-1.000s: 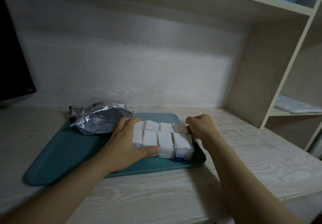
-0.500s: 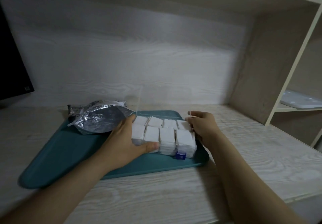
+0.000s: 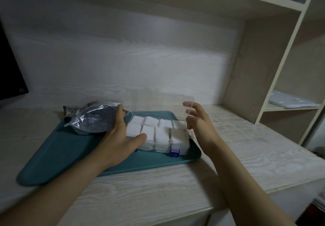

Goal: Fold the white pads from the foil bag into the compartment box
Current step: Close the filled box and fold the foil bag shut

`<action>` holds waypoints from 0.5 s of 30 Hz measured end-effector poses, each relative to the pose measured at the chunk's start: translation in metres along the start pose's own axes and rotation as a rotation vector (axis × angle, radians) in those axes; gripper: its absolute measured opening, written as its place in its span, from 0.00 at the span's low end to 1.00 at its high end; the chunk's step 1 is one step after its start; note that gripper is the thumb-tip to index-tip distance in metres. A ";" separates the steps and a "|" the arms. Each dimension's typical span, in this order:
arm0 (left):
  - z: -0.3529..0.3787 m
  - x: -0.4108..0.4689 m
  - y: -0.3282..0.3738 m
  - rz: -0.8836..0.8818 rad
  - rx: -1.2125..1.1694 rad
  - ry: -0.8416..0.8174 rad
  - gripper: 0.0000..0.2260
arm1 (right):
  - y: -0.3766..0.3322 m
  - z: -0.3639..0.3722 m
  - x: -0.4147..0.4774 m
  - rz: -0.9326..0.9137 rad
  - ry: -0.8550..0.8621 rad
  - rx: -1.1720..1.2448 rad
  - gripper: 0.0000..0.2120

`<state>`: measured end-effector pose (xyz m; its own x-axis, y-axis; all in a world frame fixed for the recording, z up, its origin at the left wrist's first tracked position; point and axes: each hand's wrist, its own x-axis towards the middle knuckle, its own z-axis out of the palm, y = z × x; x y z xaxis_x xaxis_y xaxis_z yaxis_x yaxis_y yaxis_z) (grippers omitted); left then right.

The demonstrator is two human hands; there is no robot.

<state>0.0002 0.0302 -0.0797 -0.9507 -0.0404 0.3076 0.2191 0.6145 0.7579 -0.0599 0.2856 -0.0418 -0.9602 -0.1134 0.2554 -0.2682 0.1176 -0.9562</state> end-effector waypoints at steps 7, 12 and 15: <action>-0.004 -0.002 -0.002 0.001 -0.076 0.037 0.62 | 0.020 -0.014 -0.028 -0.134 -0.229 -0.105 0.46; -0.008 0.002 -0.010 -0.049 -0.156 0.005 0.65 | 0.024 -0.013 -0.032 -0.212 -0.173 -0.143 0.45; -0.010 0.004 -0.013 -0.057 -0.157 0.007 0.67 | 0.027 -0.011 -0.033 -0.223 -0.146 -0.185 0.39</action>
<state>-0.0041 0.0148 -0.0825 -0.9612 -0.0776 0.2649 0.1967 0.4807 0.8546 -0.0363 0.3033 -0.0744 -0.8582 -0.2950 0.4201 -0.4935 0.2492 -0.8333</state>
